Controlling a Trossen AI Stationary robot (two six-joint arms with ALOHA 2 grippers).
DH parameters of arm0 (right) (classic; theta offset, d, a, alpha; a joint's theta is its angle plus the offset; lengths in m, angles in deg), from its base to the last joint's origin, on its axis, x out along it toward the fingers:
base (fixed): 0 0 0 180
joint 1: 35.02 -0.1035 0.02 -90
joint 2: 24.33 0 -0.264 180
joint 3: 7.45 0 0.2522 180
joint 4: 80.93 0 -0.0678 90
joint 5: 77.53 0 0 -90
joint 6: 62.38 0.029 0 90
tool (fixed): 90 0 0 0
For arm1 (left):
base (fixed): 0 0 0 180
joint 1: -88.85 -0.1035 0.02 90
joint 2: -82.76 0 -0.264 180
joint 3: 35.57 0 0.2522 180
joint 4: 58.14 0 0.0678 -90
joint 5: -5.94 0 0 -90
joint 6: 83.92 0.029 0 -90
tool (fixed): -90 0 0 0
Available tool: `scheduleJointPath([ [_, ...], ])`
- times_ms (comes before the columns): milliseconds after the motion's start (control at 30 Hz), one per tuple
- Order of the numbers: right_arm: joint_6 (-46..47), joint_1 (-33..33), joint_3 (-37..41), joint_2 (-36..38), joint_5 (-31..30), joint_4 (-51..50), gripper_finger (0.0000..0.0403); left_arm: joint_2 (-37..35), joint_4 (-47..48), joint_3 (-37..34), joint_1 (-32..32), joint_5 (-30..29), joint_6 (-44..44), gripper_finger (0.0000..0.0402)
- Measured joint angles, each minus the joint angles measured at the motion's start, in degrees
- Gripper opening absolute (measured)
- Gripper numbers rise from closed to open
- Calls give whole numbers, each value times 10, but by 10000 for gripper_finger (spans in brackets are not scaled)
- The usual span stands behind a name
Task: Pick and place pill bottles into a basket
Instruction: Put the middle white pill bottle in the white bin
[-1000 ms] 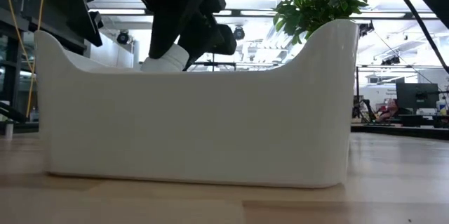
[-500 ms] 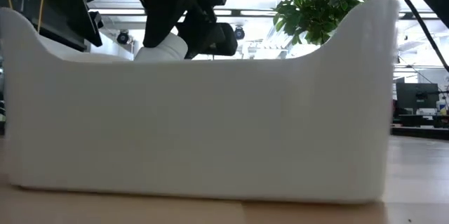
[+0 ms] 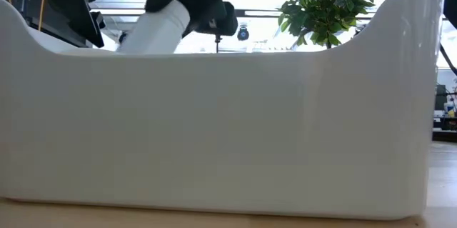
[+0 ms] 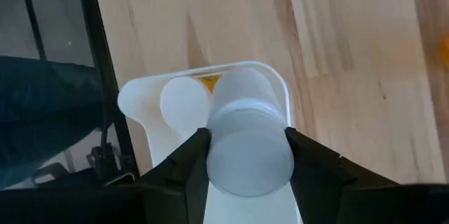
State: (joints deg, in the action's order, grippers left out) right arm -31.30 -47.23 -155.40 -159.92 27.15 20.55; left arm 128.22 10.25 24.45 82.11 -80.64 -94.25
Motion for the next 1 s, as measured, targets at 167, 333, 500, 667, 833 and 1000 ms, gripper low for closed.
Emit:
scheduleJointPath([
  [167, 8, -10, -5, 7, -7, -26, 150, 0, 1, 0, 0, 0, 0, 216],
  [333, 22, -33, -5, 8, -11, -55, 156, 0, 5, 0, 0, 0, 0, 216],
  [500, 33, -47, -5, 8, -29, -58, 149, 0, 8, 0, 0, 0, 0, 216],
  [667, 47, -53, -5, 7, -51, -58, 158, 0, 8, 0, 0, -3, 3, 216],
  [833, 60, -61, 23, 4, -51, -23, 152, 0, 8, 0, 0, -8, 10, 216],
  [1000, 67, -63, 53, 5, -47, 1, 151, 0, 8, 0, 0, -8, 10, 216],
])
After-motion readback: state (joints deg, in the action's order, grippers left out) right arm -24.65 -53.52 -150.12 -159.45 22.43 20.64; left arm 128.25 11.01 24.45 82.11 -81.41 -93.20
